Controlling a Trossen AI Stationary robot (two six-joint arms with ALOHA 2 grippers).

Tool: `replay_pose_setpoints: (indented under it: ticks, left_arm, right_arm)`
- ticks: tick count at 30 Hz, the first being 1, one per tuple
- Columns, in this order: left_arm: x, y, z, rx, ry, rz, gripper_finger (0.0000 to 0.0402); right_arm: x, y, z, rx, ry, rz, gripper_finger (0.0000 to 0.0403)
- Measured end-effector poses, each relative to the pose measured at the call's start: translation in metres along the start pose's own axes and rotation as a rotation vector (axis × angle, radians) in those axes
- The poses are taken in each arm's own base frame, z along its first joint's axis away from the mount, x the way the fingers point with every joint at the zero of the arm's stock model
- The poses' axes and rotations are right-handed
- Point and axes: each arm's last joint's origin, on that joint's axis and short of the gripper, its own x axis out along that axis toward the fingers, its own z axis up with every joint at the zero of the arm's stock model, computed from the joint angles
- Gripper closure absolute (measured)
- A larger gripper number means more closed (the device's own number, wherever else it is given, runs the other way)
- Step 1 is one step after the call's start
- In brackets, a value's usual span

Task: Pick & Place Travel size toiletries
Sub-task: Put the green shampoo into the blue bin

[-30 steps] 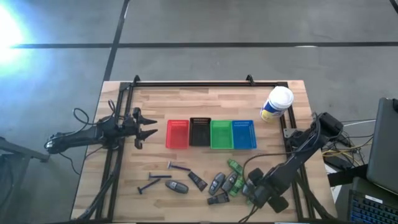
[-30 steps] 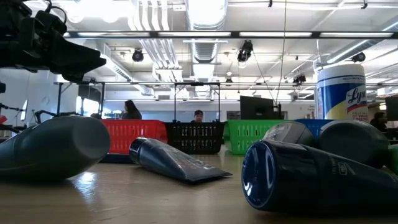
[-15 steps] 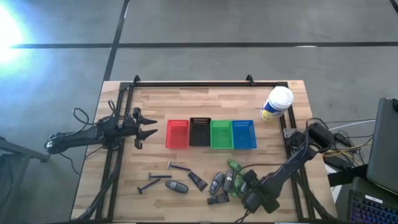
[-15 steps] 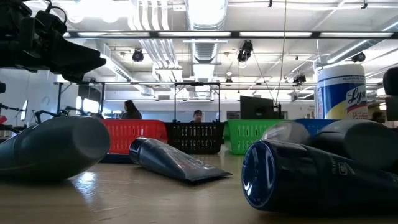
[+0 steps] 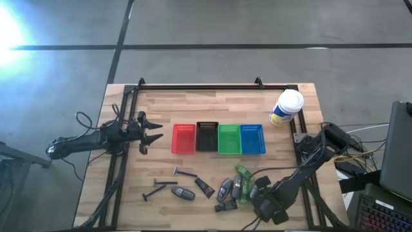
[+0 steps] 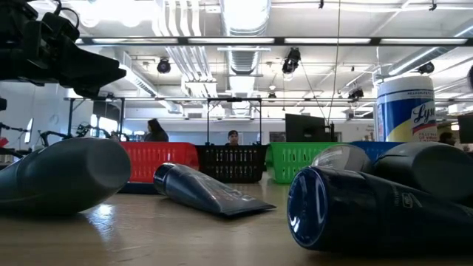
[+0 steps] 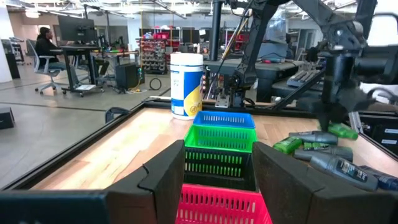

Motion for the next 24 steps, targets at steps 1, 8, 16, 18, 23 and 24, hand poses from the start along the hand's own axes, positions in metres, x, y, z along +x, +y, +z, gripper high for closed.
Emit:
replay_pose_setpoints:
  ticks: [1,8,16,18,23,24]
  left_arm:
    - [0.000,0.000,0.000,0.000,0.000,0.000,0.0209]
    - [0.000,0.000,0.000,0.000,0.000,0.000,0.0209]
    - [0.000,0.000,0.000,0.000,0.001,0.000,0.0209]
    - [0.000,0.000,0.000,0.000,0.001,0.000,0.0209]
    - [0.000,0.000,0.000,0.000,0.001,0.000,0.0209]
    - [0.000,0.000,0.000,0.000,0.001,0.000,0.0209]
  right_arm:
    - [-0.008,0.002,-0.005,0.055,-0.008,-0.002,0.0288]
    - [-0.068,-0.021,-0.042,0.793,-0.204,-0.051,0.0287]
    - [-0.082,-0.104,-0.087,1.687,-0.686,0.042,0.0285]
    - [-0.077,-0.121,-0.089,1.714,-0.704,0.082,0.0284]
    - [-0.072,-0.155,-0.084,1.717,-0.740,0.104,0.0279]
    - [-0.070,-0.162,-0.084,1.720,-0.730,0.077,0.0279]
